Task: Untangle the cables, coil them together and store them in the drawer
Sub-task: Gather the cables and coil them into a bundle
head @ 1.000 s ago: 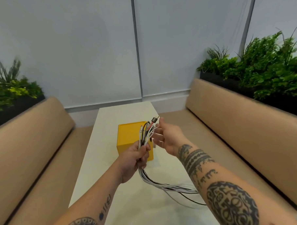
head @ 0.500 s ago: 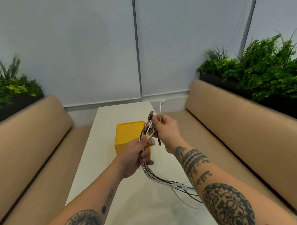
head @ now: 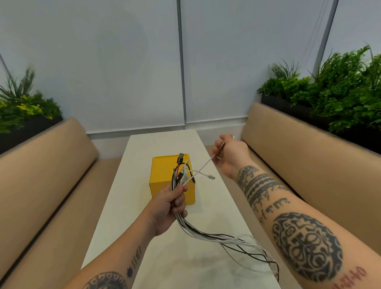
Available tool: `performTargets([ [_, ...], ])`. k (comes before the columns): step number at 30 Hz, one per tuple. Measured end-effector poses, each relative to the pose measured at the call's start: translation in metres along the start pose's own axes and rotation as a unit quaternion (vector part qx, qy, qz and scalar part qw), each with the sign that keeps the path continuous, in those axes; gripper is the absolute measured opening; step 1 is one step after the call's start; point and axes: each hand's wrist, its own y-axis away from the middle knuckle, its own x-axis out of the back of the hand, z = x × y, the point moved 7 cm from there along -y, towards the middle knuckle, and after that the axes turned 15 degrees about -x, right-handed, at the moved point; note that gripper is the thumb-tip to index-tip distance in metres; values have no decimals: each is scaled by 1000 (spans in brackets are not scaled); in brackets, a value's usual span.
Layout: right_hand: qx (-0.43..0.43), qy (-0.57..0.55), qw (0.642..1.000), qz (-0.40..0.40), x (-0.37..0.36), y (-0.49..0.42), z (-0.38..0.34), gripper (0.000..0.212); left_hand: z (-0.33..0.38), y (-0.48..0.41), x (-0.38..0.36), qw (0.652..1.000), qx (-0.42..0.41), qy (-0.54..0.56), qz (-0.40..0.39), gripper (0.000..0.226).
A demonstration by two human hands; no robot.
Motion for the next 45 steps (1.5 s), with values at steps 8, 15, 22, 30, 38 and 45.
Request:
performTargets([
  [8, 21, 173, 977, -123, -32, 26, 56, 29, 3, 3, 16, 998, -5, -7, 56, 20],
  [15, -127, -188, 952, -204, -46, 21, 23, 27, -9, 12, 18, 998, 38, -27, 35, 31],
  [22, -84, 254, 953, -141, -46, 36, 75, 26, 10, -1, 2, 996, -35, 36, 67, 32],
  [30, 156, 475, 866, -22, -30, 28, 83, 26, 7, -7, -1, 999, -37, 12, 13, 39],
  [38, 179, 492, 852, 7, -24, 21, 77, 34, 3, -6, 10, 998, -48, 20, 41, 34],
  [45, -5, 416, 909, 0, 3, -13, 111, 36, 4, 1, 11, 997, -40, 51, 29, 29],
])
